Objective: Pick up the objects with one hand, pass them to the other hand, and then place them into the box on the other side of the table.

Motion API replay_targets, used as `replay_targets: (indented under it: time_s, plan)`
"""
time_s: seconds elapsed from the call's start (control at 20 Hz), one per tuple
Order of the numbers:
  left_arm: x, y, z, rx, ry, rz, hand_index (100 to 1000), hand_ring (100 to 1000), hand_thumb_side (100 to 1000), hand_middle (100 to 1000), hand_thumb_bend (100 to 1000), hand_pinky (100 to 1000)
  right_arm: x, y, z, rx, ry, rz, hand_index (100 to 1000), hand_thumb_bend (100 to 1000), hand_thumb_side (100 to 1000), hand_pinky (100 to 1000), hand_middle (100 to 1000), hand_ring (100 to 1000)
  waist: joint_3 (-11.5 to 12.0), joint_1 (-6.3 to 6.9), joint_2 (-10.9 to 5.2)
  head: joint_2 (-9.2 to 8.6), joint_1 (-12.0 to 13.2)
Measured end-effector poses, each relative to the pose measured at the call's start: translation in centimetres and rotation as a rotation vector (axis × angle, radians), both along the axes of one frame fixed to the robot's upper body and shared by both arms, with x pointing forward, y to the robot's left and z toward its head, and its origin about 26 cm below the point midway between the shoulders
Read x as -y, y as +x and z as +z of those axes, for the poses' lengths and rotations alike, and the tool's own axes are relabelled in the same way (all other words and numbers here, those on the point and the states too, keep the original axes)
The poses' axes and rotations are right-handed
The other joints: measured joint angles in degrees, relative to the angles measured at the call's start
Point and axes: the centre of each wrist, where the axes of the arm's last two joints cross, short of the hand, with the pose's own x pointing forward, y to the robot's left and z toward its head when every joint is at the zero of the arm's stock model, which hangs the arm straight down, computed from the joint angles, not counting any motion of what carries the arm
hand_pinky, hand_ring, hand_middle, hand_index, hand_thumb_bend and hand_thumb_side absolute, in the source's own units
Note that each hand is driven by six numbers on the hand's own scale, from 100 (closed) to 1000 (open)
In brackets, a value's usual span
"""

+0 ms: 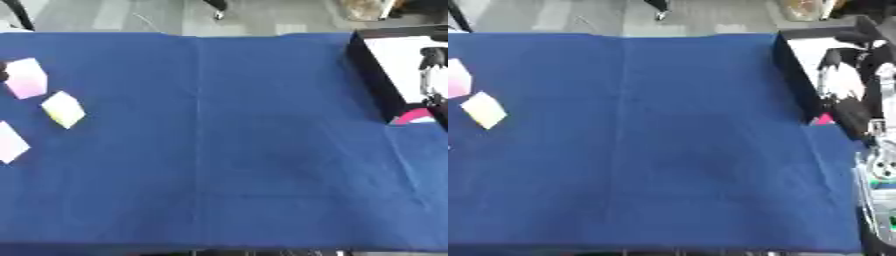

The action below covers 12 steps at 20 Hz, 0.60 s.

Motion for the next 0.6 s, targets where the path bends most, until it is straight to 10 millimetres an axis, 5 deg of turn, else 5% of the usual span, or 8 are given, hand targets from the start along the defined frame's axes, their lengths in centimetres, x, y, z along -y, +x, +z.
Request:
replay_targets:
  time_s: [0.6]
  plan:
    - [0.0, 0.0, 0.0, 0.0, 0.0, 0.0, 693, 696, 879, 613, 241, 764, 0.0, 0.0, 0.0, 0.0, 0.0, 0.0, 955, 100, 530, 833, 765, 738, 0.01, 0.0, 0.0, 0.0, 0.02]
